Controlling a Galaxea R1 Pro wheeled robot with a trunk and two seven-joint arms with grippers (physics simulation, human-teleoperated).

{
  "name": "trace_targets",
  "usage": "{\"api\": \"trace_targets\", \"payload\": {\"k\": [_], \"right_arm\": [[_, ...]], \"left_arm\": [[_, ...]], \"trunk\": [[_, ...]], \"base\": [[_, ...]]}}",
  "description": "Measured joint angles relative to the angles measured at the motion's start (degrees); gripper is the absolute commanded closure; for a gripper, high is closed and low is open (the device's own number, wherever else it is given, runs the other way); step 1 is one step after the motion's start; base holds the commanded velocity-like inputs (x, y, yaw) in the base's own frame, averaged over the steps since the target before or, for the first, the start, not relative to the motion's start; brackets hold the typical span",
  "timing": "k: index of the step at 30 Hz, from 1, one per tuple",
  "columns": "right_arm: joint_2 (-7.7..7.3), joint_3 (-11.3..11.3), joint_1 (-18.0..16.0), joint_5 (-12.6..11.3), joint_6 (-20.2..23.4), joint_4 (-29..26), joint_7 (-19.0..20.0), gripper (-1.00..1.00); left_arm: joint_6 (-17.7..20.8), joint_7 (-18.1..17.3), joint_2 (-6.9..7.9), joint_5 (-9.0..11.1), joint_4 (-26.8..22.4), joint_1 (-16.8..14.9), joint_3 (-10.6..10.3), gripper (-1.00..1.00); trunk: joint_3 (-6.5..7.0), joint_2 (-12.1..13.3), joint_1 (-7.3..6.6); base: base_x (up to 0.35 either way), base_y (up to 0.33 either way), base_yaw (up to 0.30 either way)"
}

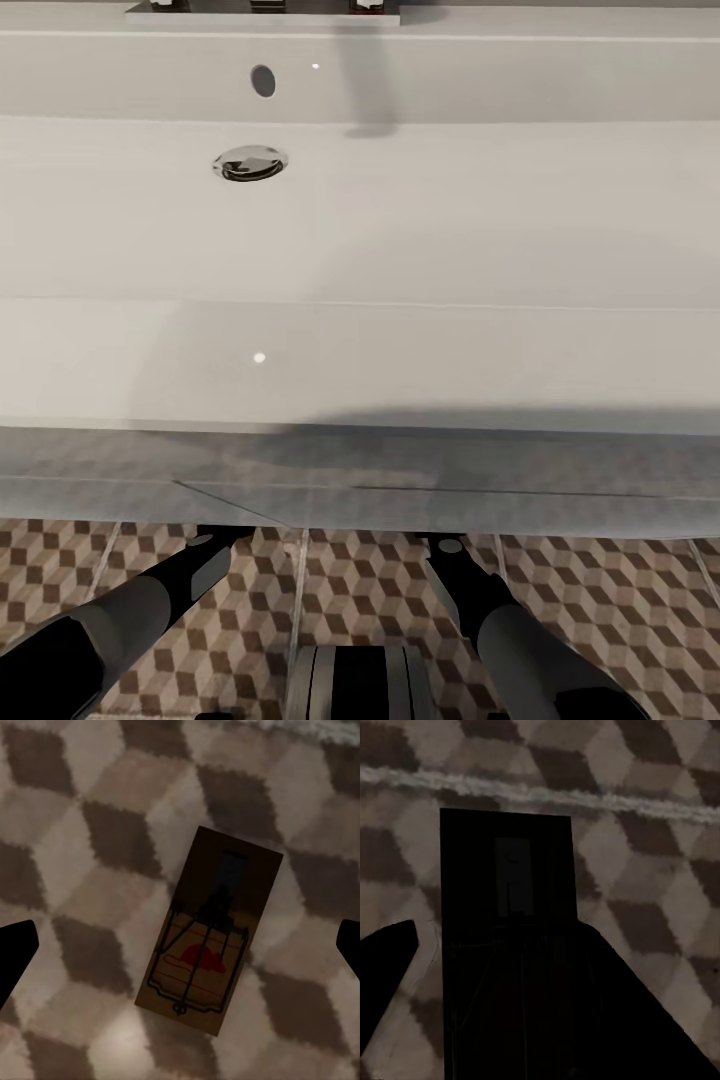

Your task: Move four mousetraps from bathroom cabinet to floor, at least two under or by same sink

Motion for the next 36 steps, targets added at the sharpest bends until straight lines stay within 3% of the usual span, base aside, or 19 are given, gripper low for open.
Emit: {"api": "trace_targets", "payload": {"k": [36], "right_arm": [[0.0, 0.0, 0.02, 0.04, 0.01, 0.0, -0.01, -1.0]], "left_arm": [[0.0, 0.0, 0.0, 0.0, 0.0, 0.0, 0.0, -1.0]], "trunk": [[0.0, 0.0, 0.0]], "base": [[0.0, 0.0, 0.0]]}}
